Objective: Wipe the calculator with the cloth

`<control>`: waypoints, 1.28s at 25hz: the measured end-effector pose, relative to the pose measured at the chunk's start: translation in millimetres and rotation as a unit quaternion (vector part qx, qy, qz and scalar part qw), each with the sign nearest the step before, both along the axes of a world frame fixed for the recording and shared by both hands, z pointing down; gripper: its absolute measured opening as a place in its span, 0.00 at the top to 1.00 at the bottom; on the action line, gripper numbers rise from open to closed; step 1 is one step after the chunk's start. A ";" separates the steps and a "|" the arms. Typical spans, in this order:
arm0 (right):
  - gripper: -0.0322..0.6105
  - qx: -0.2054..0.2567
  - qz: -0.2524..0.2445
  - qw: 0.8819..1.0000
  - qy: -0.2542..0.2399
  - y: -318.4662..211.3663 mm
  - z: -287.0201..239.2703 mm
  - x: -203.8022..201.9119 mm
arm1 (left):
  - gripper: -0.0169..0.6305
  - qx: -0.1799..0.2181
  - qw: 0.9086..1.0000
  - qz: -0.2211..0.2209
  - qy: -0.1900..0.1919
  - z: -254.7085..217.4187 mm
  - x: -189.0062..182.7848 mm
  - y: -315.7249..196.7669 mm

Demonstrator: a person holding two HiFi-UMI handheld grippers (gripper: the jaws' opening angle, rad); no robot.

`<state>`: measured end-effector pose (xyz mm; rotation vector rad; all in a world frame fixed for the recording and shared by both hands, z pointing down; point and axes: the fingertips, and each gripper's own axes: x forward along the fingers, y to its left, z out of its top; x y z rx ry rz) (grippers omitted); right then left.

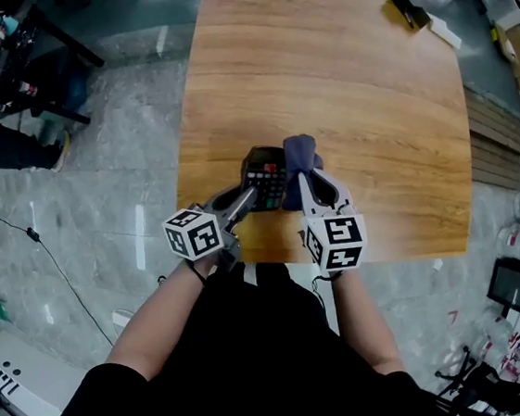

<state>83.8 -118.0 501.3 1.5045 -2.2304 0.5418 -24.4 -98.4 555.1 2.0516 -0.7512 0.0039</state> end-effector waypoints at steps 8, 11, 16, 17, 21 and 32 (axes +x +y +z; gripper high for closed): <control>0.88 -0.001 -0.045 0.999 0.002 0.2 -0.8 -39.7 | 0.86 0.014 1.000 0.013 0.011 -22.6 7.1 5.4; 0.88 -0.010 -0.058 0.998 0.000 2.9 9.3 -53.3 | 0.86 0.009 1.000 0.021 0.019 -20.2 7.4 11.8; 0.88 -0.015 -0.072 0.997 -0.011 7.8 16.5 -66.1 | 0.86 0.002 0.999 0.025 0.021 -11.6 4.8 16.2; 0.88 -0.013 -0.076 0.997 -0.015 9.4 14.4 -69.4 | 0.86 0.002 0.999 0.027 0.019 -11.0 5.3 16.7; 0.88 0.001 -0.105 0.994 -0.026 15.5 -3.9 -92.8 | 0.86 0.005 0.999 0.033 0.021 -14.3 9.0 16.5; 0.88 0.004 -0.067 0.998 -0.014 16.2 6.4 -58.6 | 0.86 -0.001 0.998 0.012 0.059 -28.4 9.5 9.4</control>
